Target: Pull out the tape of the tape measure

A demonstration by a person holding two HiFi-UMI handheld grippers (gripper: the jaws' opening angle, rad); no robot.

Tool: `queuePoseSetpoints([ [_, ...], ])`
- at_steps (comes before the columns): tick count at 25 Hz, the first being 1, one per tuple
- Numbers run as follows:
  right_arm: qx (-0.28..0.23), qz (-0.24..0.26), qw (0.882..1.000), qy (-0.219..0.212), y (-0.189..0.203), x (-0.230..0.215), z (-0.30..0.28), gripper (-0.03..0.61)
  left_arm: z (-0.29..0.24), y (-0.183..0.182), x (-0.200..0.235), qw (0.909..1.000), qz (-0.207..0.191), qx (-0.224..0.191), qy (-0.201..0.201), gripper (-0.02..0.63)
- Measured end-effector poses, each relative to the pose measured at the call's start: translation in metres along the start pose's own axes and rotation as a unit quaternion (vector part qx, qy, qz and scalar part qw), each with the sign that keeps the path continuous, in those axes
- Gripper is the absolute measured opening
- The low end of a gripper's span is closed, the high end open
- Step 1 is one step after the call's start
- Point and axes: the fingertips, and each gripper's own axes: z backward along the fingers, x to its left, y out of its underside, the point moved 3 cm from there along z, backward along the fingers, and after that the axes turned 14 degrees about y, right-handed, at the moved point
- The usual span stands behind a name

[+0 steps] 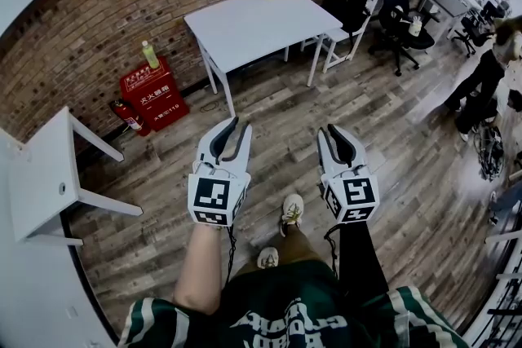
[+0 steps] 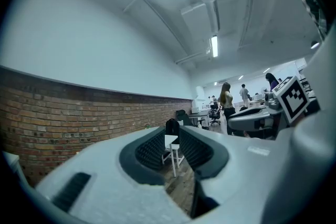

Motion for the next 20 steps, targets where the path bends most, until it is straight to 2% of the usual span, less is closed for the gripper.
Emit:
queuePoseSetpoints([
  [8,-0.007,-0.013,1.000,-0.009,0.004,-0.021,-0.054,0.092,-0.046,0.002,0.027,1.0000,-0.003,0.001,-0.007,0.077],
  [20,-0.010,-0.024,0.999,-0.026,0.004,-0.079,-0.176,0.101,-0.160,0.002,0.082,0.9998,-0.001,0.003,-0.021,0.077],
])
